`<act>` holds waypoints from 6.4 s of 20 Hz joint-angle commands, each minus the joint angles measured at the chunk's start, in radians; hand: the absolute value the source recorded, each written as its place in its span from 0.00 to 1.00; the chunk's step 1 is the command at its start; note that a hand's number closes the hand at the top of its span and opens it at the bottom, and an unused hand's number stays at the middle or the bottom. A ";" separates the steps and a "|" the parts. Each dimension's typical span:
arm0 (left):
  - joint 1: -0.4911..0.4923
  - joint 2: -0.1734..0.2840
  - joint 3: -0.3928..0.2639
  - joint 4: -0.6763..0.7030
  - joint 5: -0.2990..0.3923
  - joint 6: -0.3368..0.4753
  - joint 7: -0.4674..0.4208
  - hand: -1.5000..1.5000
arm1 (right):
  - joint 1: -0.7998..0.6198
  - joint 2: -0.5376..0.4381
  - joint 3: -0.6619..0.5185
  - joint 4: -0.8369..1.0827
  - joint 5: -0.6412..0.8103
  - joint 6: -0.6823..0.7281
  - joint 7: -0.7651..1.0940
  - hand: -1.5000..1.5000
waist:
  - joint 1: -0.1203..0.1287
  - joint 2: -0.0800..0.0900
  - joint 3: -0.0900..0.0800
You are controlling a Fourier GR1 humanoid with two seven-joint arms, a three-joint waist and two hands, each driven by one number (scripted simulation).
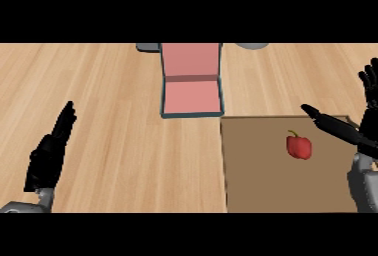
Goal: Pick the bell pepper from the tray and place it in the cardboard box
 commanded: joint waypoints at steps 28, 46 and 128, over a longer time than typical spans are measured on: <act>-0.018 -0.052 0.033 -0.003 -0.055 -0.097 0.082 0.50 | 0.129 -0.273 0.356 -0.209 0.495 0.496 0.845 0.00 | 0.014 -0.009 0.001; 0.060 -0.155 0.129 -0.022 -0.178 -0.154 0.036 0.50 | 0.155 -0.165 0.220 -0.053 0.652 0.567 0.730 0.00 | 0.014 -0.009 0.001; -0.079 -0.284 0.228 0.000 -0.305 -0.312 0.088 0.50 | -1.066 -0.130 0.231 1.057 0.528 0.849 -0.666 1.00 | 0.104 0.022 0.001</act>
